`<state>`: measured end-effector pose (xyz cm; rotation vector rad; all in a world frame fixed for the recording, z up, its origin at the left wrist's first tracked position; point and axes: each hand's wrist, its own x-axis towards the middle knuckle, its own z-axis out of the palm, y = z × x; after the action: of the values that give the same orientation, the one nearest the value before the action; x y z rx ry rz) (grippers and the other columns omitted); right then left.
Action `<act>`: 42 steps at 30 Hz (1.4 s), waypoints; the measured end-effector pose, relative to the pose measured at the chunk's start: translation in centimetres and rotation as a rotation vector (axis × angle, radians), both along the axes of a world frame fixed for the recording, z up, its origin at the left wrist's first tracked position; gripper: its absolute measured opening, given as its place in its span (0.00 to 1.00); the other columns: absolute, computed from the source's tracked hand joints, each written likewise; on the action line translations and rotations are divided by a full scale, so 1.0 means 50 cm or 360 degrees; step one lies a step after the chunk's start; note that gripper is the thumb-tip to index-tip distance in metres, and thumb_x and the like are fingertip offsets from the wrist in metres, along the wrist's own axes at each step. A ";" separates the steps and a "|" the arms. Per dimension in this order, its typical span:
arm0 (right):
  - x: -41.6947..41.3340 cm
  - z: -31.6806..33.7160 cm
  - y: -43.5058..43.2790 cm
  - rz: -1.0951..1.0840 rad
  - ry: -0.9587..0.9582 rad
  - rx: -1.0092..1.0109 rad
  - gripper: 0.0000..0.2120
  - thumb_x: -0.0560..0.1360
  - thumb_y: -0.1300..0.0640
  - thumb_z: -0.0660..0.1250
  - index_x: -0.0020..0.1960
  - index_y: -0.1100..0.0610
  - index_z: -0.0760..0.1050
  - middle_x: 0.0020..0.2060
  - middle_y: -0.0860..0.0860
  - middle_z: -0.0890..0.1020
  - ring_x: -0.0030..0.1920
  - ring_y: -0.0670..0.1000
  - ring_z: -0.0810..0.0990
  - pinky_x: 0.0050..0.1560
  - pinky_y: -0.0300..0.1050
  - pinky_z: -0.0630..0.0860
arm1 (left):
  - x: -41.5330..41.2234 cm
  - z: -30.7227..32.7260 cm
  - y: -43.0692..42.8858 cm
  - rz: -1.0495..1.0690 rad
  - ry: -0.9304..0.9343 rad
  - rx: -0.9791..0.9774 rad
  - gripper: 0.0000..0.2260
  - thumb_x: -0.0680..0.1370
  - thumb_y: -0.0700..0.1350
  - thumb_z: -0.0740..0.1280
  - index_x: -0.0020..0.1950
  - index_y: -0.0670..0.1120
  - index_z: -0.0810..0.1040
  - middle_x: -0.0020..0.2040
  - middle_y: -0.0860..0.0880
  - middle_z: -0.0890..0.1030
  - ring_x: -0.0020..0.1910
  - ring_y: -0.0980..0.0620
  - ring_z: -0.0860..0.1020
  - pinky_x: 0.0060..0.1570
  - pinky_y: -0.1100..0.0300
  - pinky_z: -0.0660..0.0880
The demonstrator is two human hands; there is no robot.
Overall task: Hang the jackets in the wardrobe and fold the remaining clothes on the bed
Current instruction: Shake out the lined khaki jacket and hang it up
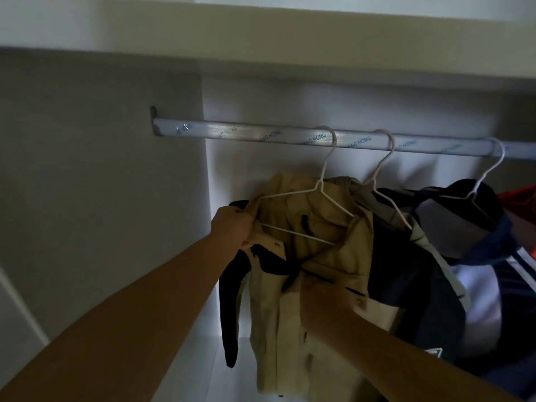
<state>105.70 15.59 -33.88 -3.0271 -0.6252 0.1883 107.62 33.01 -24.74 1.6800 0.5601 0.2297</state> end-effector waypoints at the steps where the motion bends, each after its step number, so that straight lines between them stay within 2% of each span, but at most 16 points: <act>1: 0.003 -0.013 0.008 -0.0147 -0.0038 0.0121 0.23 0.83 0.51 0.51 0.74 0.61 0.56 0.69 0.58 0.68 0.68 0.56 0.68 0.68 0.48 0.63 | -0.004 0.001 -0.003 0.0005 -0.0020 -0.0070 0.05 0.78 0.39 0.64 0.43 0.41 0.74 0.49 0.37 0.78 0.51 0.37 0.79 0.44 0.43 0.80; 5: 0.000 -0.037 0.066 -0.0524 -0.0190 0.1184 0.15 0.81 0.52 0.56 0.63 0.59 0.69 0.54 0.56 0.80 0.55 0.55 0.78 0.47 0.42 0.72 | -0.014 0.004 -0.009 0.0018 -0.0019 -0.0122 0.08 0.78 0.37 0.62 0.39 0.44 0.73 0.50 0.36 0.79 0.47 0.38 0.80 0.37 0.48 0.80; 9: -0.009 -0.054 0.115 -0.0864 -0.0089 0.1817 0.12 0.80 0.54 0.59 0.61 0.57 0.71 0.54 0.55 0.79 0.55 0.57 0.78 0.48 0.44 0.71 | -0.023 0.012 -0.013 -0.0002 -0.0044 -0.0134 0.08 0.78 0.36 0.61 0.40 0.45 0.73 0.50 0.38 0.80 0.46 0.39 0.80 0.30 0.53 0.81; 12: -0.002 -0.060 0.119 -0.1229 -0.0043 0.1880 0.12 0.79 0.54 0.60 0.58 0.57 0.74 0.54 0.55 0.79 0.54 0.57 0.77 0.48 0.46 0.72 | -0.021 0.011 -0.013 0.0039 -0.0062 -0.0105 0.08 0.78 0.38 0.61 0.39 0.47 0.72 0.49 0.41 0.78 0.44 0.41 0.79 0.26 0.55 0.79; 14: 0.003 -0.064 0.114 -0.1363 0.0020 0.1904 0.11 0.79 0.55 0.58 0.52 0.59 0.77 0.49 0.56 0.80 0.47 0.56 0.78 0.42 0.42 0.69 | -0.020 0.013 -0.015 0.0123 -0.0091 -0.0019 0.06 0.78 0.39 0.62 0.41 0.45 0.74 0.46 0.43 0.76 0.38 0.45 0.77 0.27 0.55 0.79; 17: -0.005 -0.069 0.122 -0.1260 0.0053 0.1901 0.09 0.78 0.55 0.60 0.44 0.53 0.78 0.40 0.49 0.78 0.39 0.49 0.74 0.37 0.39 0.66 | -0.017 0.015 -0.016 0.0226 -0.0156 0.0084 0.08 0.77 0.39 0.61 0.50 0.37 0.78 0.40 0.43 0.77 0.34 0.49 0.74 0.39 0.51 0.79; 19: -0.012 -0.067 0.132 -0.1212 0.0043 0.1940 0.09 0.76 0.53 0.64 0.37 0.48 0.74 0.34 0.44 0.74 0.39 0.49 0.74 0.41 0.41 0.70 | -0.019 0.014 -0.019 0.0252 -0.0170 0.0121 0.08 0.77 0.39 0.61 0.40 0.40 0.75 0.36 0.45 0.74 0.32 0.50 0.73 0.38 0.52 0.78; 21: -0.010 -0.066 0.134 -0.1241 0.0071 0.1963 0.10 0.76 0.54 0.64 0.35 0.51 0.73 0.30 0.43 0.70 0.35 0.48 0.73 0.41 0.43 0.70 | -0.020 0.012 -0.024 0.0303 -0.0165 0.0267 0.12 0.77 0.38 0.59 0.33 0.43 0.69 0.33 0.46 0.72 0.30 0.50 0.72 0.28 0.58 0.73; 23: -0.008 -0.063 0.131 -0.1267 0.0097 0.1999 0.09 0.76 0.56 0.62 0.38 0.56 0.75 0.28 0.43 0.69 0.30 0.43 0.68 0.34 0.41 0.68 | -0.020 0.011 -0.028 0.0343 -0.0208 0.0377 0.13 0.76 0.38 0.59 0.31 0.43 0.67 0.31 0.47 0.70 0.30 0.49 0.72 0.25 0.60 0.71; 26: -0.016 -0.062 0.130 -0.1252 0.0112 0.2106 0.11 0.74 0.57 0.63 0.33 0.53 0.71 0.29 0.45 0.73 0.30 0.41 0.69 0.27 0.36 0.62 | -0.023 0.012 -0.023 0.0343 -0.0213 0.0476 0.14 0.76 0.37 0.59 0.30 0.43 0.67 0.30 0.47 0.68 0.28 0.51 0.68 0.19 0.63 0.66; 31: -0.032 -0.079 0.112 -0.0893 -0.0077 0.2015 0.13 0.75 0.58 0.63 0.32 0.53 0.67 0.28 0.50 0.75 0.32 0.50 0.74 0.32 0.42 0.67 | -0.028 0.005 -0.015 0.0367 -0.0320 0.0355 0.12 0.72 0.34 0.59 0.29 0.44 0.65 0.29 0.48 0.66 0.29 0.50 0.66 0.29 0.61 0.63; 33: -0.030 -0.078 0.094 -0.0750 0.0084 0.2217 0.12 0.77 0.61 0.63 0.35 0.58 0.72 0.31 0.54 0.79 0.30 0.51 0.76 0.32 0.43 0.72 | -0.033 -0.001 -0.010 0.0343 -0.0350 0.0389 0.10 0.72 0.35 0.60 0.31 0.44 0.69 0.31 0.47 0.70 0.32 0.49 0.69 0.32 0.59 0.66; 35: -0.028 -0.071 0.075 -0.0640 0.0358 0.2443 0.13 0.79 0.64 0.62 0.36 0.64 0.72 0.28 0.53 0.79 0.24 0.47 0.73 0.25 0.39 0.69 | -0.037 -0.008 -0.005 0.0315 -0.0382 0.0400 0.06 0.72 0.35 0.62 0.35 0.41 0.73 0.34 0.47 0.73 0.36 0.48 0.72 0.36 0.57 0.70; 39: -0.039 -0.042 0.050 -0.0436 0.0688 0.2438 0.15 0.81 0.64 0.58 0.44 0.76 0.74 0.24 0.54 0.71 0.18 0.40 0.67 0.22 0.31 0.64 | -0.054 -0.020 0.003 0.0224 -0.0678 0.0086 0.04 0.75 0.40 0.63 0.41 0.44 0.76 0.38 0.44 0.77 0.39 0.48 0.78 0.40 0.54 0.77; 41: -0.043 -0.014 0.035 -0.0445 0.0797 0.2321 0.17 0.82 0.60 0.56 0.43 0.69 0.75 0.26 0.52 0.68 0.18 0.39 0.65 0.21 0.31 0.62 | -0.078 -0.064 0.010 0.0260 -0.0768 -0.0064 0.06 0.79 0.42 0.61 0.44 0.45 0.76 0.42 0.42 0.79 0.40 0.50 0.79 0.41 0.55 0.79; 42: -0.045 0.002 0.025 -0.0468 0.0847 0.2219 0.17 0.82 0.57 0.55 0.41 0.64 0.75 0.27 0.52 0.67 0.18 0.39 0.64 0.20 0.31 0.61 | -0.091 -0.105 0.017 0.0322 -0.0683 0.0067 0.06 0.79 0.42 0.60 0.47 0.44 0.75 0.45 0.41 0.79 0.44 0.48 0.78 0.44 0.53 0.78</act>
<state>103.47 16.84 -33.76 -1.5786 -0.1098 0.3335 103.09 33.88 -29.99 1.5521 0.4009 0.7339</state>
